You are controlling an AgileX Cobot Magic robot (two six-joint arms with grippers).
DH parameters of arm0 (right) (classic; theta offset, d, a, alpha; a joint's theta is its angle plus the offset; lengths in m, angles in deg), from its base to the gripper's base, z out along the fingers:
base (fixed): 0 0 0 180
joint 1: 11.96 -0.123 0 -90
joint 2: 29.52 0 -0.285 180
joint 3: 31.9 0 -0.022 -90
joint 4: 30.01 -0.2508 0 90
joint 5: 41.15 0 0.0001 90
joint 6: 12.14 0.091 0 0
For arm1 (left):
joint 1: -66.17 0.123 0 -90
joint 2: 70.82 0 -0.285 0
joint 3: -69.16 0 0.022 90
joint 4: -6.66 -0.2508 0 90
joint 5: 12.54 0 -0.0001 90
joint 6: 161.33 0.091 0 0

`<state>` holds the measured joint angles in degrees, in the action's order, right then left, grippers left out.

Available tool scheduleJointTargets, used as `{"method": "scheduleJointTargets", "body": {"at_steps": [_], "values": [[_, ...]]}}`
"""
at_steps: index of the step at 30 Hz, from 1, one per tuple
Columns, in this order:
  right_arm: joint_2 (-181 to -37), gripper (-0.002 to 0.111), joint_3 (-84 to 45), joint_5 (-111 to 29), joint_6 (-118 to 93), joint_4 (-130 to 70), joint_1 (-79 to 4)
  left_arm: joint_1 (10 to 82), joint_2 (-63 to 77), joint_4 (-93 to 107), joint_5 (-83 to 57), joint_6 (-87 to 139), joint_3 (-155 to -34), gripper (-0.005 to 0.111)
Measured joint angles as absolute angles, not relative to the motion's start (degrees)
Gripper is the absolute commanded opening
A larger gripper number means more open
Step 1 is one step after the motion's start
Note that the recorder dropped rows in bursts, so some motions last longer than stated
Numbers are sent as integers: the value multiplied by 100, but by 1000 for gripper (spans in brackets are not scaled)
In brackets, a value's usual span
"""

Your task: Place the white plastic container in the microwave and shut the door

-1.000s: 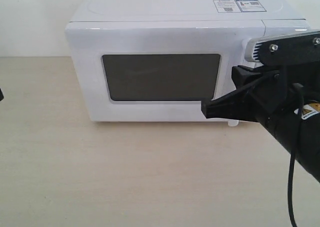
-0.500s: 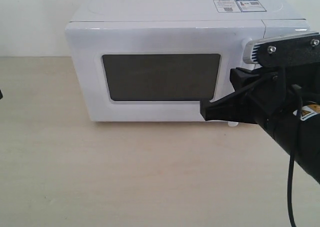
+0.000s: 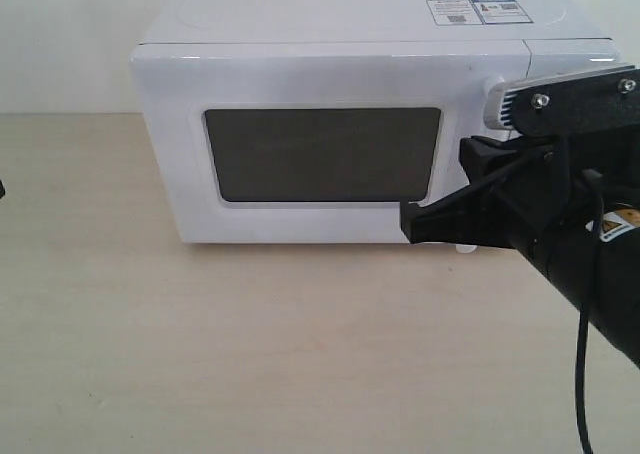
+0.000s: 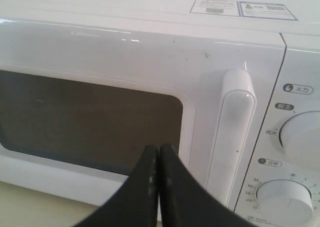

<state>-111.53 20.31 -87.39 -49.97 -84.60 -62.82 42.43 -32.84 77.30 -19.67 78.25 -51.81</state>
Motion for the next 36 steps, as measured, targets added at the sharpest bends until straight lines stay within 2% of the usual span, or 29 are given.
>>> {"method": "scheduleJointTargets", "body": {"at_steps": [6,9,14,22,25,36], "values": [[-10487,0,2041,-8707,-5032,-8665,-6270,4243,-3284,7730,-1967,7825,-5181,4],[-9838,0,2041,-8289,-5041,-8791,-5896,4243,-3284,7730,-1967,7825,-5181,4],[-8497,0,2041,-6274,-5337,-8869,-4160,4243,-3284,7730,-1967,7825,-5181,4],[-6936,0,2041,-4520,-5841,-8889,-2311,4243,-3284,7730,-1967,7825,-5181,4],[-6499,0,2041,-4115,-5972,-8858,-1856,4243,-3284,7730,-1967,7825,-5181,4],[-6328,0,2041,-3435,-6228,-8672,-1668,4243,-3284,7730,-1967,7825,-5181,4]]}}
